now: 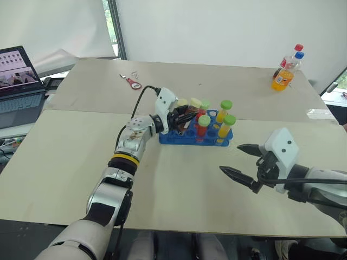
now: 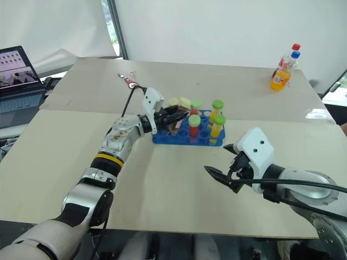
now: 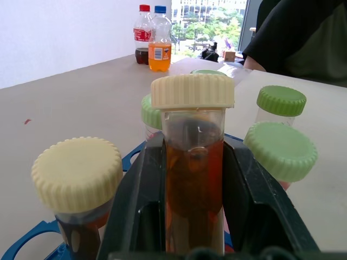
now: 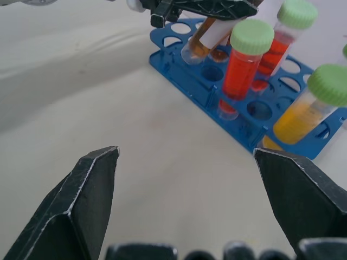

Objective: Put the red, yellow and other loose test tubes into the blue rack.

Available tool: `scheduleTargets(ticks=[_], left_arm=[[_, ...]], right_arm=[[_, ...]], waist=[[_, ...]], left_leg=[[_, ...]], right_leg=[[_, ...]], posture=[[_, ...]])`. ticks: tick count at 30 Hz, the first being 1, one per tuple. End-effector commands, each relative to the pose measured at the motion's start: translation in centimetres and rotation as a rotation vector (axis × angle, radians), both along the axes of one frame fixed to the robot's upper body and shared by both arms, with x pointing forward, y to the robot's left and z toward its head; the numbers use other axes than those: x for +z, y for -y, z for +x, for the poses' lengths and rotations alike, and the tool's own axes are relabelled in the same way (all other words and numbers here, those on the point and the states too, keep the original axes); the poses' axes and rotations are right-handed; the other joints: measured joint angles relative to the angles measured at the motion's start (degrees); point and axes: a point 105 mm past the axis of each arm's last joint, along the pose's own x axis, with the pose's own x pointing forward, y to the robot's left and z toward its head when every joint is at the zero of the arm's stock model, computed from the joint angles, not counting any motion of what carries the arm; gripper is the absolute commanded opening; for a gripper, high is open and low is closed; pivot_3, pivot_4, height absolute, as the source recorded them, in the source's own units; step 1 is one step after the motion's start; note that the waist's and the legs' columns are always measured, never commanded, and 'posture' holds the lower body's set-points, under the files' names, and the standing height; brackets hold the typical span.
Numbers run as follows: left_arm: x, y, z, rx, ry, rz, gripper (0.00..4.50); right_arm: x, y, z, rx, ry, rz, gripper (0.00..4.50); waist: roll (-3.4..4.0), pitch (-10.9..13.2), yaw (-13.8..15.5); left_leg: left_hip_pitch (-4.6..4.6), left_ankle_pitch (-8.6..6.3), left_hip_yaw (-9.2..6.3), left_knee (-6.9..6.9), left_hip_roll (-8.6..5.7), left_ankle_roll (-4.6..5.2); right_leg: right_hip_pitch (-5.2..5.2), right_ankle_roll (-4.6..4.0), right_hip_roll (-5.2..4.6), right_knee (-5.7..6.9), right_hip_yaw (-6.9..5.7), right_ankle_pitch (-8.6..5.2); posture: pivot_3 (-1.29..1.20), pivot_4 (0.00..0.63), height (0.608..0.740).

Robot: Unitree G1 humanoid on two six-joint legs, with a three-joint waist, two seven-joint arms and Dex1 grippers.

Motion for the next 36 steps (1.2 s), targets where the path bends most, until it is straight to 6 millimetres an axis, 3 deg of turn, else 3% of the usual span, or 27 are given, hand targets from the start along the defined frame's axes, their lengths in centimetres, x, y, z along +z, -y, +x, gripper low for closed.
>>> scheduleTargets(ticks=[1,10,18,23,30,31,34,36], left_arm=[[1.1,0.9,-0.7,-0.047,0.050,0.012,0.89],[-0.2,0.9,-0.8,0.024,0.057,-0.030,0.89],[-1.5,-0.3,-1.0,0.142,0.087,-0.125,0.89],[-2.2,-0.5,-1.7,0.129,0.102,-0.125,0.89],[-3.1,-1.6,-2.3,0.108,0.120,-0.098,4.19],[-3.2,-1.8,-2.4,0.104,0.125,-0.088,4.42],[-3.5,-2.7,-2.9,0.086,0.144,-0.039,4.42],[-3.6,-4.5,-3.5,0.067,0.150,0.033,4.42]], right_arm=[[1.0,0.2,-0.2,-0.011,0.043,0.002,4.42],[1.0,0.4,0.3,-0.051,0.067,0.013,4.42],[2.6,0.8,2.1,-0.180,0.212,0.090,4.42],[3.1,1.1,2.7,-0.215,0.243,0.112,4.42],[4.1,1.1,3.5,-0.217,0.264,0.124,4.42],[4.3,1.0,3.7,-0.215,0.269,0.126,4.42],[4.7,1.0,3.9,-0.205,0.274,0.133,4.42],[4.9,1.3,3.9,-0.182,0.271,0.136,4.42]], waist=[[0.00,0.00,0.00],[0.01,-0.01,0.07],[0.02,-0.06,0.15],[0.06,-0.08,-0.01],[0.07,-0.09,-0.03],[0.07,-0.09,-0.08],[0.08,-0.09,-0.08],[0.08,-0.09,-0.24]], left_leg=[[0.00,0.00,-0.03,0.00,0.00,0.00],[0.01,0.00,-0.21,0.00,-0.01,0.00],[0.06,0.02,-0.26,0.01,-0.04,-0.02],[0.09,0.01,-0.27,0.01,-0.05,-0.02],[0.07,0.01,-0.27,0.01,-0.05,-0.02],[0.06,0.02,-0.28,0.01,-0.05,-0.02],[0.06,0.02,-0.28,0.01,-0.05,-0.02],[0.07,0.01,-0.28,0.00,-0.04,-0.01]], right_leg=[[0.00,0.00,0.00,-0.01,0.00,0.00],[0.03,0.01,-0.01,-0.02,0.00,0.00],[0.09,0.01,-0.03,0.01,0.00,0.00],[0.10,0.01,-0.03,0.02,0.01,0.01],[0.08,0.01,-0.02,0.01,0.00,0.01],[0.08,0.01,-0.02,0.01,0.00,0.01],[0.08,0.01,-0.02,0.01,0.00,0.01],[0.08,0.01,-0.02,0.01,0.00,0.01]], posture=[[0.00,0.150,0.733],[0.00,0.150,0.733],[0.00,0.150,0.733],[0.00,0.150,0.733],[0.00,0.150,0.733],[0.00,0.150,0.733],[0.00,0.150,0.733],[0.00,0.150,0.733]])
